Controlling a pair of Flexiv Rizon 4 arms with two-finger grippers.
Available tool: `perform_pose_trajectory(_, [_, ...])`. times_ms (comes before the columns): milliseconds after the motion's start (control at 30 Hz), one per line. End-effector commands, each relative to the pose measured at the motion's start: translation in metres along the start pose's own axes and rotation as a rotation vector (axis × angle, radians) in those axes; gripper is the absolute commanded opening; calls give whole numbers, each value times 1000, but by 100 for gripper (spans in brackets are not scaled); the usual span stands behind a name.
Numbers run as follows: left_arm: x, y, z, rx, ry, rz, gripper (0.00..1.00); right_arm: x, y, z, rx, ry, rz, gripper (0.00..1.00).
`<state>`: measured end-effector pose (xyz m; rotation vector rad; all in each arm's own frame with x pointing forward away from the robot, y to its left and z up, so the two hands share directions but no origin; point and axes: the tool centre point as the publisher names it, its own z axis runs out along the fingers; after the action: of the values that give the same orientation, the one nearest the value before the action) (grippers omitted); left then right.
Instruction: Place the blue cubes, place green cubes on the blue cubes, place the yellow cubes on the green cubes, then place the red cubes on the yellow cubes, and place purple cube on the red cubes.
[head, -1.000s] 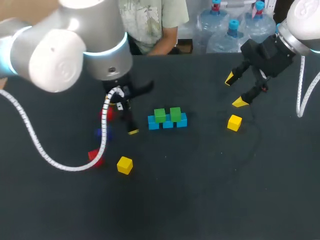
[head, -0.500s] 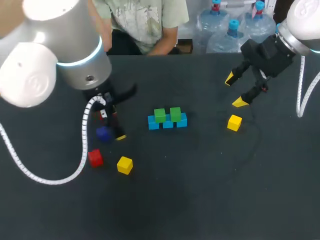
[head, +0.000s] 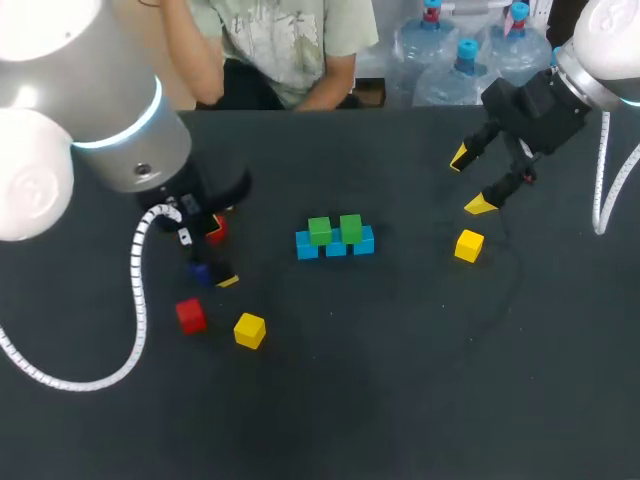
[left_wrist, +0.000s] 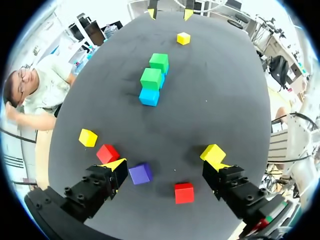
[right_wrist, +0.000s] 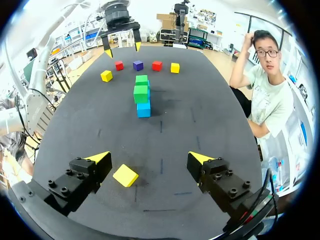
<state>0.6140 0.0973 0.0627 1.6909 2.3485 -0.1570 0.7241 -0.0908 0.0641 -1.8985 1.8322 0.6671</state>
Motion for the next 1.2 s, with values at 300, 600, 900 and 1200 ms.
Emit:
perform_pose_trajectory(300, [-21,-32,19,188,196,222,100,0,1,0,3,-1,-1,100])
perform_pose_trajectory(600, [-23,-45,28,214,223,248,100,0,1,0,3,-1,-1,100])
perform_pose_trajectory(900, [-19,-64,28,165,127,250,100,0,1,0,3,-1,-1,100])
perform_pose_trajectory(1200, [-19,-80,29,159,124,321,100,0,1,0,3,-1,-1,100])
